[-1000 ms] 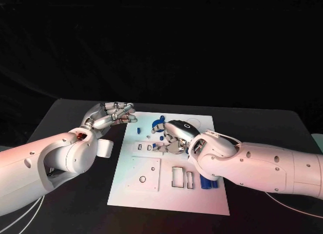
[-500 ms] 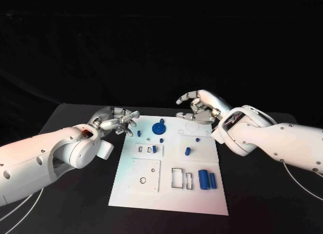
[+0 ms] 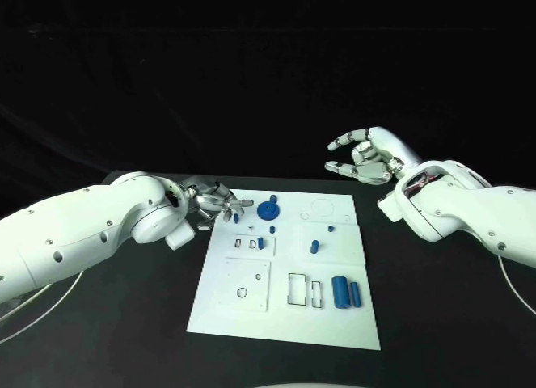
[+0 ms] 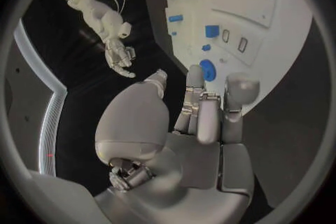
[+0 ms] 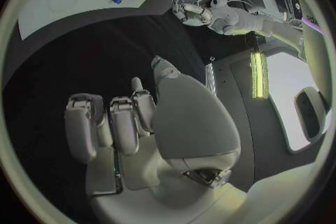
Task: Assemble the parts on the task board
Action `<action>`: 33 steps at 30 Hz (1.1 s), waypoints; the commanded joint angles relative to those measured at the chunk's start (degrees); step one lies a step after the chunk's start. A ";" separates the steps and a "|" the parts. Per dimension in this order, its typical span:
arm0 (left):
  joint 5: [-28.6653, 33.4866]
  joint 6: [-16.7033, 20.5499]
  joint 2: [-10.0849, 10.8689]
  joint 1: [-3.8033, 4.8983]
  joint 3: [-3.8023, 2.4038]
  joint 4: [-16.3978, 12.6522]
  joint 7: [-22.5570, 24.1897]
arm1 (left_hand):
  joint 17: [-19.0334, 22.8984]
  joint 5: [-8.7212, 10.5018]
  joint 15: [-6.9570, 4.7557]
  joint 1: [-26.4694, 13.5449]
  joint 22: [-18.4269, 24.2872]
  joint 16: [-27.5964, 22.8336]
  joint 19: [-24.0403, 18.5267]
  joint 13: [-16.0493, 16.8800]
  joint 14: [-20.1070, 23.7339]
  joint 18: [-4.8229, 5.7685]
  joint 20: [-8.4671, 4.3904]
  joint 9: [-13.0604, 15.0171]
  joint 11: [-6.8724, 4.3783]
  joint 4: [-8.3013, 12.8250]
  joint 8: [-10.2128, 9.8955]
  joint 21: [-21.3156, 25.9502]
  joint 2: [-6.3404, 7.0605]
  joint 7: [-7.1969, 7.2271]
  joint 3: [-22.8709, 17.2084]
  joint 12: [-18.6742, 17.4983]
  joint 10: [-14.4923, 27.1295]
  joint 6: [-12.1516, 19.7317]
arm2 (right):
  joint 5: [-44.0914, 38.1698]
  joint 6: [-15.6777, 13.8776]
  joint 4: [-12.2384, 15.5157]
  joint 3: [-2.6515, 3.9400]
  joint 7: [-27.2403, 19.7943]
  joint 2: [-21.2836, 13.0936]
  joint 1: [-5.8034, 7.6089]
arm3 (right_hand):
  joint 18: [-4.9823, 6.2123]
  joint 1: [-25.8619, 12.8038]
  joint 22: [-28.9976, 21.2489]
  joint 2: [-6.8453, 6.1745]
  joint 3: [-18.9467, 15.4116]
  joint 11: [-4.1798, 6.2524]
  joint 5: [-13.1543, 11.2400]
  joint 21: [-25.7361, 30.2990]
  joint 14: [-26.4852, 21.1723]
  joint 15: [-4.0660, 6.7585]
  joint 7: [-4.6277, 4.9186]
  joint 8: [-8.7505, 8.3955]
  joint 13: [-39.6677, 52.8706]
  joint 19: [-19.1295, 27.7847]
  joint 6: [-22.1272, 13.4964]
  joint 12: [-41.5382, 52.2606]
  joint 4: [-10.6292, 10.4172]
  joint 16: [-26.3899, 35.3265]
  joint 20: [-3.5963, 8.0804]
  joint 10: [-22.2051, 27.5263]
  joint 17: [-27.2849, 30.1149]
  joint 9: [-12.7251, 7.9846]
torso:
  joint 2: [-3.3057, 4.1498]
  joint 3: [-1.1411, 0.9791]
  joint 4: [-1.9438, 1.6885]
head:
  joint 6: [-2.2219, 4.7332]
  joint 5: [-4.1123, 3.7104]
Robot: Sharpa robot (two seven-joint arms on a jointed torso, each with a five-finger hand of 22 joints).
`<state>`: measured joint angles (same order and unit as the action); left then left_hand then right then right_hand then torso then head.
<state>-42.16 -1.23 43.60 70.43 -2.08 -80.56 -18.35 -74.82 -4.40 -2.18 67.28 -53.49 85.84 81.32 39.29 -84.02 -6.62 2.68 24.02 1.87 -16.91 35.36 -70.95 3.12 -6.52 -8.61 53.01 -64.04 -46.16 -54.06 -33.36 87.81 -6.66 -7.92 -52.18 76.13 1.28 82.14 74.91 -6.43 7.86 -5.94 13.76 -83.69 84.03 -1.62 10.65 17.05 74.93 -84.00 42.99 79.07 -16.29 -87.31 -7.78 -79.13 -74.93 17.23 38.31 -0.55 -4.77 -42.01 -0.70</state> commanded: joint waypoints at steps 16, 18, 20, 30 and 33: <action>-15.21 -15.53 -7.80 3.56 2.24 5.51 -11.24 | -11.46 0.51 -0.94 -3.59 -13.27 2.70 2.46 21.73 -5.10 2.47 -0.66 4.18 -1.10 0.01 5.80 -8.32 -2.61 1.34 4.37 18.92 -9.86 1.18 | 2.18 0.77 -0.52 0.00 0.94 -0.97 0.08 | 0.62 -0.78 10.43 -0.34 0.34 0.40 1.08 0.54 3.93 0.37 -0.15 0.37 1.88 -1.49 0.51 -0.58 -0.10 0.56 0.45 0.21 -7.05 -0.07 | -0.13 -0.33 0.05 | -0.65 0.09; -15.39 -15.61 -8.54 3.71 2.32 5.88 -11.36 | -11.53 0.49 -0.94 -3.66 -13.32 2.73 2.44 21.80 -5.11 2.47 -0.66 4.29 -1.09 0.02 5.89 -8.36 -2.71 1.33 4.53 19.00 -9.84 1.27 | 2.19 0.75 -0.55 -0.01 0.99 -0.96 0.08 | 0.65 -0.82 10.35 -0.36 0.34 0.41 1.13 0.66 3.91 0.37 -0.16 0.38 1.84 -1.41 0.51 -0.60 -0.11 0.59 0.46 0.23 -6.97 -0.08 | -0.13 -0.26 -0.02 | -0.74 0.05; -15.46 -15.87 -9.28 3.80 2.40 6.27 -11.47 | -11.59 0.47 -0.94 -3.69 -13.49 2.76 2.47 21.73 -5.13 2.50 -0.65 4.34 -1.09 0.02 5.94 -8.45 -2.75 1.33 4.60 18.97 -9.77 1.31 | 2.21 0.72 -0.45 -0.01 1.03 -1.00 0.08 | 0.66 -0.84 10.33 -0.37 0.34 0.41 1.16 0.69 3.89 0.38 -0.16 0.39 1.82 -1.39 0.51 -0.62 -0.11 0.62 0.46 0.25 -6.91 -0.08 | -0.10 -0.24 -0.08 | -0.75 0.14; -15.54 -17.28 -12.33 3.90 3.03 8.79 -11.76 | -11.78 0.03 -0.91 -3.23 -13.91 2.85 2.45 20.87 -5.17 2.55 -0.61 4.73 -1.09 0.11 6.28 -8.71 -3.38 1.34 4.72 18.49 -9.02 1.58 | 2.23 0.80 0.41 -0.05 1.34 -1.12 0.07 | 0.86 -0.96 9.85 -0.38 0.41 0.44 1.37 1.42 3.75 0.41 -0.19 0.45 1.40 -0.92 0.56 -0.99 -0.14 0.85 0.49 0.58 -6.37 -0.10 | 0.05 -0.19 -0.02 | -0.59 -0.02; -15.34 -17.36 -13.30 3.87 3.22 9.86 -11.81 | -11.77 0.01 -0.91 -3.19 -13.93 2.85 2.45 20.80 -5.16 2.56 -0.61 4.75 -1.08 0.11 6.30 -8.72 -3.42 1.34 4.71 18.45 -8.96 1.60 | 2.23 0.79 0.51 -0.05 1.44 -1.12 0.07 | 0.92 -1.00 9.68 -0.39 0.43 0.45 1.43 1.67 3.71 0.42 -0.20 0.47 1.14 -0.76 0.57 -1.22 -0.14 0.93 0.50 0.79 -6.21 -0.11 | 0.08 -0.15 0.02 | -0.64 -0.09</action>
<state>-57.16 -16.99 30.67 74.24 1.13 -71.08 -29.73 -74.94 -4.13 -2.66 64.07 -67.36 88.43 83.64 60.17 -83.95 -4.81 1.96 28.67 0.72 -16.90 41.28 -79.31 0.45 -5.21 -4.19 71.62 -73.43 -45.06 -51.78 -33.23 88.18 -6.72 -6.78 -53.29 76.18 1.28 81.82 74.94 -6.74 8.01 -5.53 14.99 -82.42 84.03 -1.62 10.49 17.27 74.91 -84.00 43.15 78.23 -16.44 -86.65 -7.78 -78.71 -74.92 17.22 38.34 -0.73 -4.78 -42.56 -0.71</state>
